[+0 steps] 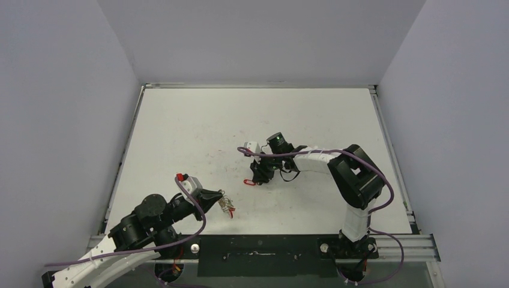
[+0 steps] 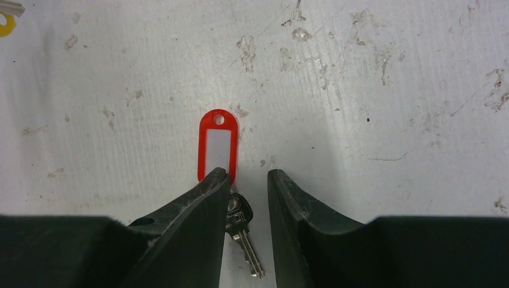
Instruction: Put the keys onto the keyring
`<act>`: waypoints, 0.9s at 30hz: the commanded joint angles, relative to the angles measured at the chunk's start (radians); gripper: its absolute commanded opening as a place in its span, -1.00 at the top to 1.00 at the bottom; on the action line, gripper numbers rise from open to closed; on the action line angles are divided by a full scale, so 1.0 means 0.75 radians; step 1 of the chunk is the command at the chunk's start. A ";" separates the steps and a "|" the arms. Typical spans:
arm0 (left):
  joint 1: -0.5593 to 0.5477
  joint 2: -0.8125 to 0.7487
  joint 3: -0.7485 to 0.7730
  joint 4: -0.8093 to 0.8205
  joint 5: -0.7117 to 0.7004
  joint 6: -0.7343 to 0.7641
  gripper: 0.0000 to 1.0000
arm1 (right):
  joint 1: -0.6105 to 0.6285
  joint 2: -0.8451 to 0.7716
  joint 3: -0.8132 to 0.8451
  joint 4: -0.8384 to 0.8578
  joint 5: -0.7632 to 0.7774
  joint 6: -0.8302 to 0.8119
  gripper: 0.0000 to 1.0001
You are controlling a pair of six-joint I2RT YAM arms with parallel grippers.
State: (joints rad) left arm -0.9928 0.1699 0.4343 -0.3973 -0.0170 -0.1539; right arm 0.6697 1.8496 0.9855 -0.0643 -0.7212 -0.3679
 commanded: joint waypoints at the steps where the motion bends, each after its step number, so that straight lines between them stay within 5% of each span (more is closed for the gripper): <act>1: 0.005 -0.012 0.026 0.110 0.020 0.001 1.00 | -0.001 -0.045 0.016 -0.076 -0.024 -0.053 0.38; 27: 0.004 0.007 0.032 0.114 0.023 0.013 1.00 | -0.097 -0.165 -0.002 -0.249 -0.026 -0.016 0.37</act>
State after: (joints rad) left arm -0.9928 0.1707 0.4343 -0.3973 -0.0132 -0.1528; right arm 0.6182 1.7882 0.9836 -0.2470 -0.6991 -0.3885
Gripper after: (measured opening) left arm 0.009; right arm 0.319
